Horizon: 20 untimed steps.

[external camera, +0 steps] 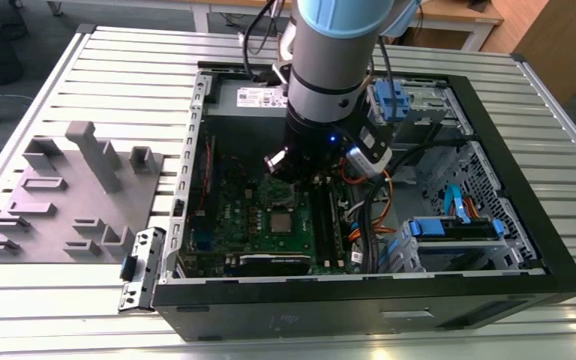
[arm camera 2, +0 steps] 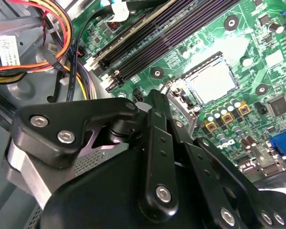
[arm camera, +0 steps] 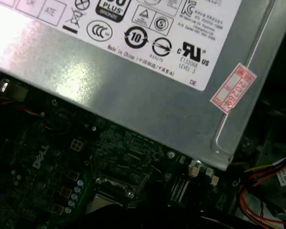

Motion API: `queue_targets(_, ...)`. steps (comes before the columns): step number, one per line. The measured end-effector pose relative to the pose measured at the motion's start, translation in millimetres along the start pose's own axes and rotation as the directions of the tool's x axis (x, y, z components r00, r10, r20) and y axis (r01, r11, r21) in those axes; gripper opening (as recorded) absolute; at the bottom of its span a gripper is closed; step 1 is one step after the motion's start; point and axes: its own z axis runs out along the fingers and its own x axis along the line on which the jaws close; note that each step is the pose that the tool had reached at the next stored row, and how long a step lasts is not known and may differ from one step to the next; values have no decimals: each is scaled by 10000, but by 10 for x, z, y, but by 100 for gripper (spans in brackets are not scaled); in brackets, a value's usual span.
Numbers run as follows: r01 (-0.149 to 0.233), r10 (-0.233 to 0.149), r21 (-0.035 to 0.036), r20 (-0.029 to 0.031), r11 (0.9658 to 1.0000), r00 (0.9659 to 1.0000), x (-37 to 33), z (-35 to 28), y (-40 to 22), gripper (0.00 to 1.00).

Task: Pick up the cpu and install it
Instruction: 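Close the cpu cover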

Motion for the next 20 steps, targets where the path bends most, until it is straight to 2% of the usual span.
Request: queue_targets(20,-1,1,-16,-14,10000,10000,51,-9,-122,11)
